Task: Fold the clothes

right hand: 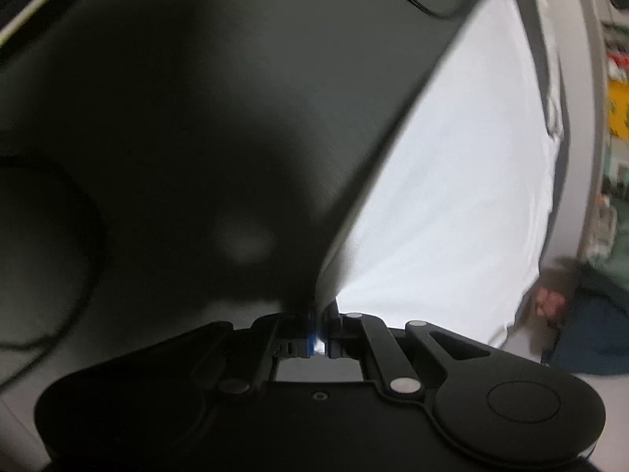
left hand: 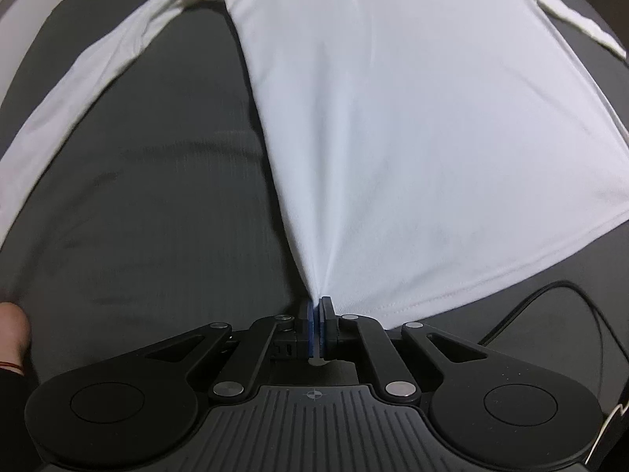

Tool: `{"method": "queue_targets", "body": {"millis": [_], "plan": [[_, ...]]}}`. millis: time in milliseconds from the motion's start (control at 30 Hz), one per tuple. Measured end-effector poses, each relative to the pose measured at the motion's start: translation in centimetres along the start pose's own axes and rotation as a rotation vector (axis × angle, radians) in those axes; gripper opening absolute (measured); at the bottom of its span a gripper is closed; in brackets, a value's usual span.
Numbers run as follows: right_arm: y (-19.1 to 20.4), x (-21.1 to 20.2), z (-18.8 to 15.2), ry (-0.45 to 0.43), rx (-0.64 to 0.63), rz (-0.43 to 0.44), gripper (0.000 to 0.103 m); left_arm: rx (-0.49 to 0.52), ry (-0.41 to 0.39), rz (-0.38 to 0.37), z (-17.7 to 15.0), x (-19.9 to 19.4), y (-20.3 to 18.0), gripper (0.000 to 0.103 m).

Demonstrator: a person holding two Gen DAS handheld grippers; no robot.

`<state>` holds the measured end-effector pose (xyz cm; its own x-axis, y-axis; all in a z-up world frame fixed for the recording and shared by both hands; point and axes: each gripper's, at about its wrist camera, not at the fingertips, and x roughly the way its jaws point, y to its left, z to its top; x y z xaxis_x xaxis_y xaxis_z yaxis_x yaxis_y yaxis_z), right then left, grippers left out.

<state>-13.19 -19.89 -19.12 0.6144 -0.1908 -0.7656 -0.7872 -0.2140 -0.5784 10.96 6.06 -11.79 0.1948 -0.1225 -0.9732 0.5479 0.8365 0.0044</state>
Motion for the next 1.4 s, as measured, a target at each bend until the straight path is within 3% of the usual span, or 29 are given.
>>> {"method": "queue_targets", "body": {"millis": [267,467,533,600,633,667,733,833,967,1033,1133,1233,1267,1300,1400], "plan": [[-1.9,0.1,0.2,-0.005,0.062,0.013,0.005,-0.028,0.03,-0.02,-1.2,-1.6,0.7,0.002],[-2.0,1.4,1.4,0.027,0.084,-0.036,0.01,-0.015,0.037,0.0,-1.1,-1.5,0.2,0.003],[-2.5,0.7,1.4,0.017,0.103,-0.015,0.016,-0.041,0.041,-0.004,-1.3,-1.9,0.4,0.005],[-3.2,-0.4,1.4,-0.006,0.122,0.016,0.037,-0.08,0.05,-0.015,-1.5,-2.4,0.8,0.015],[-3.5,-1.0,1.3,-0.012,0.132,0.021,0.044,-0.102,0.055,-0.02,-1.7,-2.7,1.0,0.026],[-3.8,-1.7,1.3,-0.018,0.146,0.023,0.052,-0.134,0.064,-0.02,-1.9,-3.1,1.2,0.043],[-5.4,-3.3,0.7,-0.024,0.218,0.006,0.052,-0.177,0.05,-0.015,-2.2,-4.6,1.3,0.064],[-9.6,-6.0,-1.2,-0.027,0.436,-0.055,0.054,-0.206,-0.076,-0.048,-2.5,-9.0,0.3,0.065],[-14.6,-9.9,-5.5,-0.042,0.779,-0.198,0.066,-0.303,-0.338,-0.187,-3.2,-17.0,-2.7,0.065],[-16.6,-11.7,-8.4,-0.063,0.97,-0.273,0.07,-0.308,-0.432,-0.235,-3.2,-20.3,-5.7,0.065],[-19.2,-15.2,-13.7,-0.136,1.319,-0.382,0.071,-0.248,-0.567,-0.235,-2.4,-25.5,-9.5,0.065],[-18.3,-21.9,-20.2,-0.312,1.635,-0.504,0.072,-0.168,-0.68,-0.23,-2.0,-31.9,-13.2,0.066],[-18.1,-24.3,-22.0,-0.388,1.716,-0.534,0.076,-0.141,-0.722,-0.243,-1.4,-34.0,-14.0,0.066],[-18.1,-26.3,-23.7,-0.464,1.786,-0.559,0.083,-0.113,-0.766,-0.256,-0.8,-36.1,-14.8,0.066],[-18.2,-31.2,-28.2,-0.638,1.919,-0.634,0.088,-0.026,-0.92,-0.324,0.7,-42.8,-17.9,0.066]]}}
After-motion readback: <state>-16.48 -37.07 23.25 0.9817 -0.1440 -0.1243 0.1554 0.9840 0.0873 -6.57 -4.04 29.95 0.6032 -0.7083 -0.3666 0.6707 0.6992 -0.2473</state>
